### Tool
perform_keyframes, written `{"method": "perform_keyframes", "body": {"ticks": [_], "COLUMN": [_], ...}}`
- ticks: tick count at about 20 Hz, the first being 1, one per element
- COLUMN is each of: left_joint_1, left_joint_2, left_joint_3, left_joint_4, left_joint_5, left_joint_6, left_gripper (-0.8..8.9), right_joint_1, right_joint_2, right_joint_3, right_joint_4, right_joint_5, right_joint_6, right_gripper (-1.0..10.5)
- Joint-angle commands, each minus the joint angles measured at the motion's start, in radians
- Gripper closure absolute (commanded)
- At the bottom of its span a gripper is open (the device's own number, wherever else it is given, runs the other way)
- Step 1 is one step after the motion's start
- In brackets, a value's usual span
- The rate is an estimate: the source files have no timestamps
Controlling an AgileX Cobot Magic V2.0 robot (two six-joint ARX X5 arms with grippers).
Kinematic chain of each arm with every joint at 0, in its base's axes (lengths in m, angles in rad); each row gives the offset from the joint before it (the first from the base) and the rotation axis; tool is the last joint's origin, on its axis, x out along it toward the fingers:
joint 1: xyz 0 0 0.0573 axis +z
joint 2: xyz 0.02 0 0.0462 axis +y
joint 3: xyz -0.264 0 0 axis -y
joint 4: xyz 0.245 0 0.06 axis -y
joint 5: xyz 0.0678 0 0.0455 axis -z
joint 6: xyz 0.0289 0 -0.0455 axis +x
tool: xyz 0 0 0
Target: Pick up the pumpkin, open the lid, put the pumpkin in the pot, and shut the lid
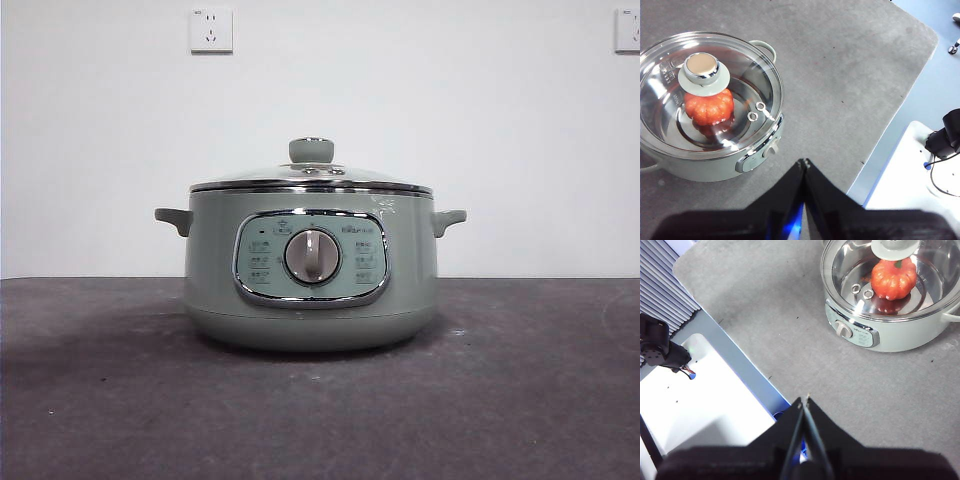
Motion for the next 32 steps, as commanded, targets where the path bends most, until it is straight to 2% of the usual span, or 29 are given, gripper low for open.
{"method": "perform_keyframes", "body": {"ticks": [1, 4, 14, 16, 18, 21, 24, 27, 32], "left_joint_1": [-0.002, -0.002, -0.001, 0.025, 0.084, 0.174, 0.291, 0.411, 0.518], "left_joint_2": [0.000, 0.000, 0.001, -0.009, -0.048, -0.140, -0.262, -0.423, -0.679], "left_joint_3": [0.002, 0.002, 0.002, 0.002, 0.002, -0.026, -0.159, -0.410, -0.839], "left_joint_4": [0.000, 0.000, 0.000, 0.015, 0.090, 0.254, 0.465, 0.696, 0.921], "left_joint_5": [0.001, 0.001, 0.000, -0.061, -0.110, -0.103, -0.104, -0.106, -0.108], "left_joint_6": [-0.001, -0.001, 0.000, 0.014, 0.024, 0.035, 0.035, 0.035, 0.034], "left_gripper": [8.16, 8.16, 8.16, 8.16, 8.16, 8.16, 8.16, 8.16, 8.16], "right_joint_1": [0.000, 0.000, 0.000, 0.000, 0.000, 0.000, 0.000, 0.000, 0.000], "right_joint_2": [-0.006, -0.010, -0.022, -0.022, -0.022, -0.024, -0.024, -0.034, -0.037], "right_joint_3": [0.000, 0.000, 0.000, 0.000, 0.000, 0.000, 0.000, 0.000, 0.000], "right_joint_4": [0.005, 0.008, 0.008, 0.008, 0.007, 0.006, 0.006, 0.006, 0.006], "right_joint_5": [0.002, 0.029, 0.029, 0.029, 0.029, 0.029, 0.029, 0.029, 0.029], "right_joint_6": [-0.002, -0.002, -0.002, -0.002, -0.002, -0.002, -0.002, -0.002, -0.002], "right_gripper": [9.5, 9.5, 9.5, 9.5, 9.5, 9.5, 9.5, 9.5, 9.5]}}
